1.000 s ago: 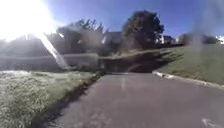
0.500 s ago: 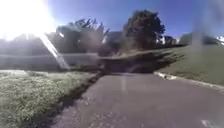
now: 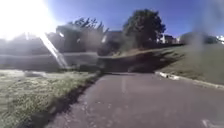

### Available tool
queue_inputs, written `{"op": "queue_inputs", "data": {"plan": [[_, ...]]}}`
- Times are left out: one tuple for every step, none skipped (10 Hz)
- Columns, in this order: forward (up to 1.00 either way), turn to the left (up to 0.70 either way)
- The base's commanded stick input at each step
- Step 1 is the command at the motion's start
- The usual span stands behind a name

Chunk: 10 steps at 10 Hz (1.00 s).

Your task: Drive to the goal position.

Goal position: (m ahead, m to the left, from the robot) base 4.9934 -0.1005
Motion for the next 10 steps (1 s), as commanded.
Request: {"op": "queue_inputs", "data": {"plan": [[0.00,0.00],[0.00,0.00],[0.00,0.00],[0.15,0.00],[0.41,0.00],[0.45,0.00],[0.45,0.00],[0.45,0.00],[0.45,0.00],[0.45,0.00]]}}
